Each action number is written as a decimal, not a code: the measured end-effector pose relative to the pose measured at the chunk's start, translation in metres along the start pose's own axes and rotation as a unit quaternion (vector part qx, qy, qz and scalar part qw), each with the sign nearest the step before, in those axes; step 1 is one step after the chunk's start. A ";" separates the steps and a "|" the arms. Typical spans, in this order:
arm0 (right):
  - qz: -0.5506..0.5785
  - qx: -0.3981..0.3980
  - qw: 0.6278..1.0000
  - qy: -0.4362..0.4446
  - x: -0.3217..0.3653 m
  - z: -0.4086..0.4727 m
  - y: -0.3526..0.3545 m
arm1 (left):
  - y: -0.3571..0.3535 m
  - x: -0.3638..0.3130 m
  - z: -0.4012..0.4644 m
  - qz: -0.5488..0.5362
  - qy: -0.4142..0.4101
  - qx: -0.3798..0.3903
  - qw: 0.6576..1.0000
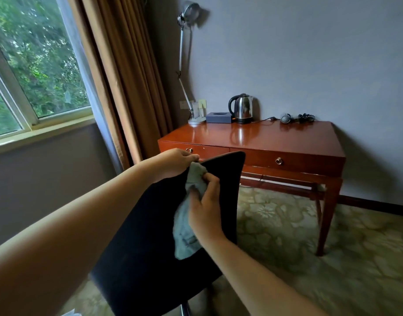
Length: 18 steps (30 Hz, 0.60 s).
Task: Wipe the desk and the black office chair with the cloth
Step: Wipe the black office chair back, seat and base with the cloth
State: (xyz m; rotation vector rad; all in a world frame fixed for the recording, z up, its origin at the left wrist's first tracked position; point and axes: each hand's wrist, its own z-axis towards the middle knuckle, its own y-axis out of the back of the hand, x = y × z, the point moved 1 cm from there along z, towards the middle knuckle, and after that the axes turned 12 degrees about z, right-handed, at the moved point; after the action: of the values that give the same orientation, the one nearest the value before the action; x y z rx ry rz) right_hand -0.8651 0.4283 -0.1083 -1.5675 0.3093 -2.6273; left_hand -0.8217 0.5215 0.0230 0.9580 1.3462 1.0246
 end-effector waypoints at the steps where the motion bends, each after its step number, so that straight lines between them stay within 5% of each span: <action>1: -0.002 -0.031 0.999 -0.023 -0.003 0.014 0.013 | 0.000 0.000 0.000 0.002 0.001 -0.001 1.000; 6: -0.096 -0.152 0.981 -0.077 0.000 0.079 0.071 | -0.001 -0.007 0.000 -0.002 -0.005 0.023 1.000; 13: -0.088 0.019 0.996 0.030 0.021 -0.012 -0.008 | 0.019 0.008 -0.009 -0.017 -0.005 0.035 0.999; 18: -0.029 0.048 0.998 0.027 0.009 -0.002 0.001 | 0.040 0.057 -0.039 0.004 0.011 0.020 1.000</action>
State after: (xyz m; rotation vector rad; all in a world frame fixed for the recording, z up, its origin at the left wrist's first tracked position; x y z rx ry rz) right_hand -0.8716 0.4264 -0.1018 -1.5003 0.1389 -2.6870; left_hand -0.8636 0.5865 0.0439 0.9853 1.3855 1.0203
